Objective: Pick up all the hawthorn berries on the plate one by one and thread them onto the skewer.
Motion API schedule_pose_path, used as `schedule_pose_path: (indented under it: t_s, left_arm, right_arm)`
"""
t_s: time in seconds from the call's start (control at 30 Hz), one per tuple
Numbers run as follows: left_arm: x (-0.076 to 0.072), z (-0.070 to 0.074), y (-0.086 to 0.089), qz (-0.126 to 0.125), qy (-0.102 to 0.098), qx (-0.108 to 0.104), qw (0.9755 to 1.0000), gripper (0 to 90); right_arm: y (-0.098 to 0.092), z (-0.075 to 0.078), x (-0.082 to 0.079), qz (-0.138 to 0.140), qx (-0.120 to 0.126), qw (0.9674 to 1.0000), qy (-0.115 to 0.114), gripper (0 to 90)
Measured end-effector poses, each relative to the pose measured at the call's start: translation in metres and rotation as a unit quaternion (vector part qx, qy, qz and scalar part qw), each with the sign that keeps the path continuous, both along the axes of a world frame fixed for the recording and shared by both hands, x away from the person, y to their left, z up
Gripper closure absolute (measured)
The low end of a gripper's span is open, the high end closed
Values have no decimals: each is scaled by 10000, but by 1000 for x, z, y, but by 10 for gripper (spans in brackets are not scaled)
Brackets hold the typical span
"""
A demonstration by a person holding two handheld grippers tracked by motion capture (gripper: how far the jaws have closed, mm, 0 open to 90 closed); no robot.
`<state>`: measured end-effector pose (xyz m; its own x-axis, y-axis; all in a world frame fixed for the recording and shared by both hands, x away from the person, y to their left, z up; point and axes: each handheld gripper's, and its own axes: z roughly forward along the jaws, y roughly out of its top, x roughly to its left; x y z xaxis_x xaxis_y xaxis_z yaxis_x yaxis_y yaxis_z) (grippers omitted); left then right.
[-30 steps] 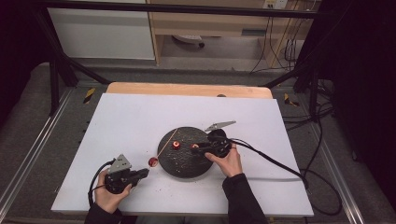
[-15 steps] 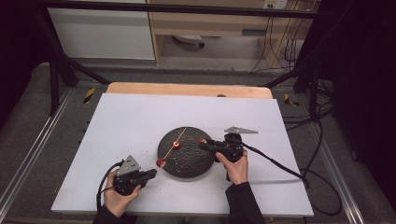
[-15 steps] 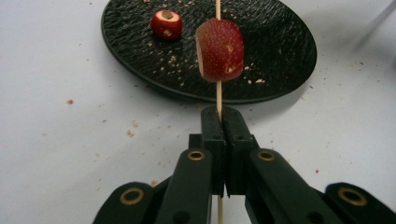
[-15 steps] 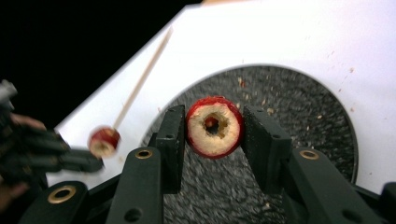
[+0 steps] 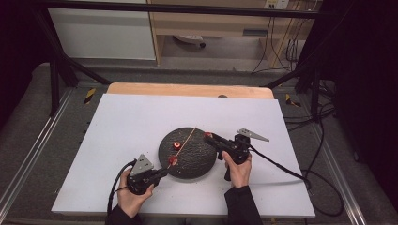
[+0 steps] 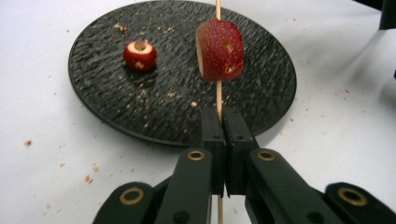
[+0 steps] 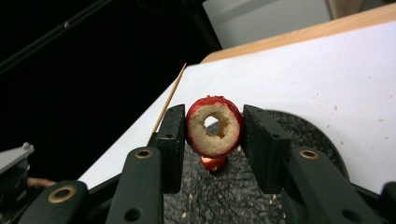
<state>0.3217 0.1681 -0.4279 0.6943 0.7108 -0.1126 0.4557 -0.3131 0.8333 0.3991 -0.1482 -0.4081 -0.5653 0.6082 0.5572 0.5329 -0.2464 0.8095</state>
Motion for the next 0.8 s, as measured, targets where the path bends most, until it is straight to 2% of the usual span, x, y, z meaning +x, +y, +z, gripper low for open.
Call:
schedule_pose_path:
  t_s: [0.4, 0.8]
  left_arm:
    - [-1, 1, -8, 92, -73, -133, 9998, 884]
    - [-5, -4, -23, -39, -84, -99, 9999, 884]
  right_arm:
    - [-2, 7, 2, -385, 509, 9978, -177, 615]
    - [-3, 12, 10, -699, 860, 9934, -291, 615]
